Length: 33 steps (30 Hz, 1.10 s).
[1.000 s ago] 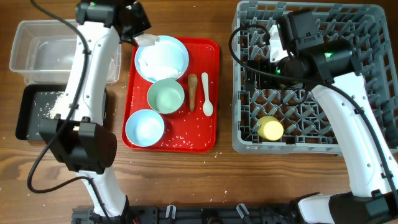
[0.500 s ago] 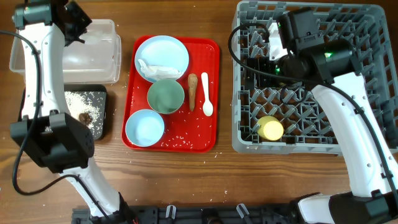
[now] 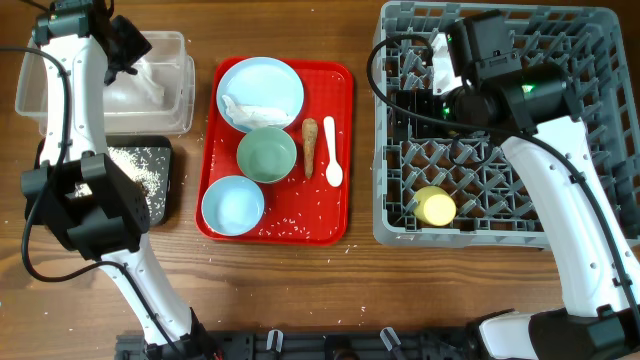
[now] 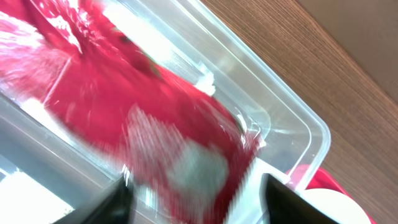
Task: Sort waste into correct bins and load items into the dishwasher rack
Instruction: 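Carry the wrapper left and drop it into the clear plastic bin, then return the left gripper to the white plate and grasp remaining tissue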
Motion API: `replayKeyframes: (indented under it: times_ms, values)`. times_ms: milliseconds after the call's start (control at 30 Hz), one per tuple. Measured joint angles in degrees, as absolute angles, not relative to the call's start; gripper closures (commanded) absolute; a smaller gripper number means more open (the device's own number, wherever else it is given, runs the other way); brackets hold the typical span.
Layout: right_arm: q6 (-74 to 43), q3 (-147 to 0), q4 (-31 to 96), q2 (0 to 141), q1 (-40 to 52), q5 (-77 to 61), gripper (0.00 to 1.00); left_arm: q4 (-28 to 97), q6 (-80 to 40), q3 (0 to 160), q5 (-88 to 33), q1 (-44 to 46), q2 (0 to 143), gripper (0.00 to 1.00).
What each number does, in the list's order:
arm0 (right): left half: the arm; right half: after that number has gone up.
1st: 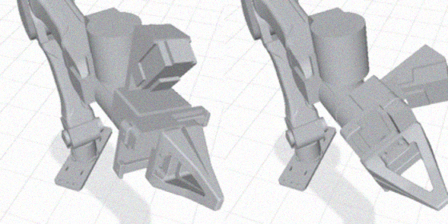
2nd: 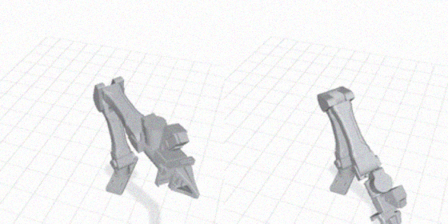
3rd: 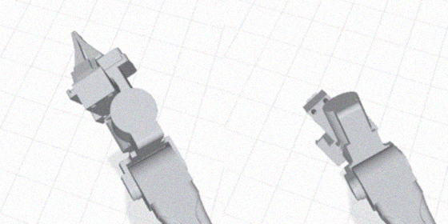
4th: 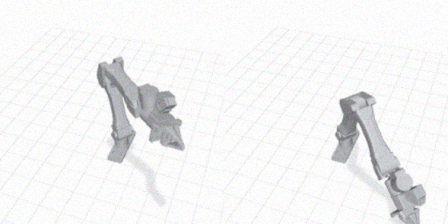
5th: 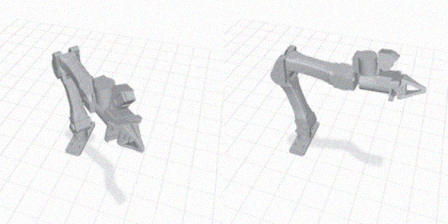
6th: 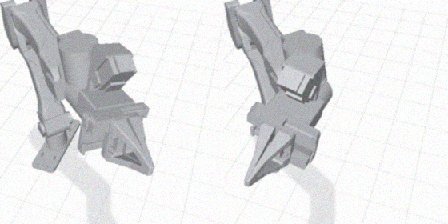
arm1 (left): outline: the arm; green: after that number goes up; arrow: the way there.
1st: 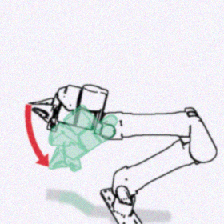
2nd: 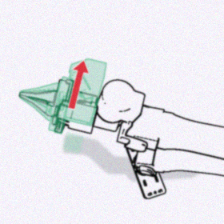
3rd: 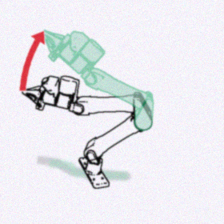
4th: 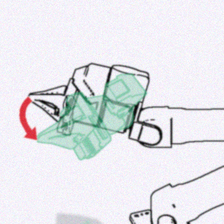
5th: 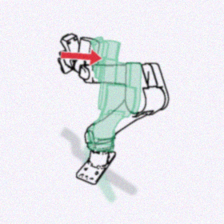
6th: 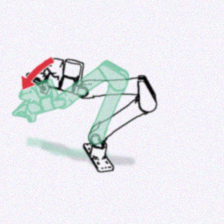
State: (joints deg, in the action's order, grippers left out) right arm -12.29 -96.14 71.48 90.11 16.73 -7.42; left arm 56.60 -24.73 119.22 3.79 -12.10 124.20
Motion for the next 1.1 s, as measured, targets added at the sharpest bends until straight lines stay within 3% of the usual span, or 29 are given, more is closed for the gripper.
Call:
replayKeyframes:
  times_ms: [100, 300, 533, 767, 1100]
  values:
    - [-12.29, -96.14, 71.48, 90.11, 16.73, -7.44, 0.00, 55.81, -24.53, 119.22, 4.01, -12.40, 124.62, 0.12]
    - [-12.29, -96.14, 71.48, 90.11, 16.73, -7.44, 0.00, 56.27, -21.39, 119.22, 3.03, -12.38, 124.68, 0.16]
    - [-12.27, -96.14, 70.48, 90.11, 16.73, -7.44, 0.00, 61.01, -7.99, 119.26, -14.02, -6.11, 124.68, 0.14]
    - [-12.29, -96.14, 70.46, 90.11, 16.73, -7.44, 0.00, 68.45, -6.55, 119.11, -9.85, 7.42, 125.80, 0.05]
    - [-11.62, -96.14, 70.43, 90.11, 16.73, -7.44, 0.00, 65.73, -10.20, 115.20, -2.83, 9.65, 130.26, 0.06]
